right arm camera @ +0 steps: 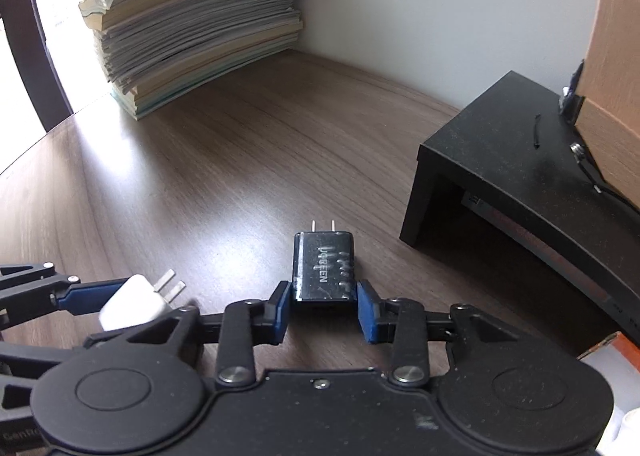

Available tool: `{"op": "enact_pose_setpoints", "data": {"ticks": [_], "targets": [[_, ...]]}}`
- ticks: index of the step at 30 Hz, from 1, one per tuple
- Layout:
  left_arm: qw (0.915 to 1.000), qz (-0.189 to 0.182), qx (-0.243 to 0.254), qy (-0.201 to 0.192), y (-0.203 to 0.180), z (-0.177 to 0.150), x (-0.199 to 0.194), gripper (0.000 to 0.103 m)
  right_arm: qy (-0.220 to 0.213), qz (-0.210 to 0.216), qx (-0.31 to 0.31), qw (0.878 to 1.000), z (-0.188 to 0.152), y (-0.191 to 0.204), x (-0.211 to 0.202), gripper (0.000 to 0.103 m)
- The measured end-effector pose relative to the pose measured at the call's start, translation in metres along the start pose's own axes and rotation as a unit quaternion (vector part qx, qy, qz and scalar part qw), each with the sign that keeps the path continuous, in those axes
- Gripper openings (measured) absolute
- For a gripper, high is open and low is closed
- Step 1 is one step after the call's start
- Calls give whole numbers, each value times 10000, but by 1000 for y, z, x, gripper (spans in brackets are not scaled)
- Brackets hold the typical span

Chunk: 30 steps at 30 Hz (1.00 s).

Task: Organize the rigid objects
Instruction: 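Grasp the white cube charger with left while right grasps the black UGREEN charger, then carry the white charger and black UGREEN charger over the white box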

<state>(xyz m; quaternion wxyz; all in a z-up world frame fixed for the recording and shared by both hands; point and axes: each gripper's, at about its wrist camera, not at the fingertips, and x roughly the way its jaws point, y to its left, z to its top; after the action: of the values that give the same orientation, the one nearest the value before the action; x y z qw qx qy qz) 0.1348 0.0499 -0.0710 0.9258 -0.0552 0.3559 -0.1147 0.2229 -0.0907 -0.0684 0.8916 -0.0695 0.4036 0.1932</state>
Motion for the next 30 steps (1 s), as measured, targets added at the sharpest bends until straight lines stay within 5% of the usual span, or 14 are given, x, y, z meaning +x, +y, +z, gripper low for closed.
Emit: {"op": "enact_pose_setpoints", "data": {"ticks": [14,20,30], "targets": [[9995,-3,-156,-279,14,11,-39,42,-152,-244,329,9990,-20,24,-45,43],[9995,-28,-155,-290,18,6,-54,42,229,-334,448,9982,-40,37,-33,44],[9995,84,-107,-302,21,4,-69,42,40,-580,638,9963,-32,44,-29,43]]}}
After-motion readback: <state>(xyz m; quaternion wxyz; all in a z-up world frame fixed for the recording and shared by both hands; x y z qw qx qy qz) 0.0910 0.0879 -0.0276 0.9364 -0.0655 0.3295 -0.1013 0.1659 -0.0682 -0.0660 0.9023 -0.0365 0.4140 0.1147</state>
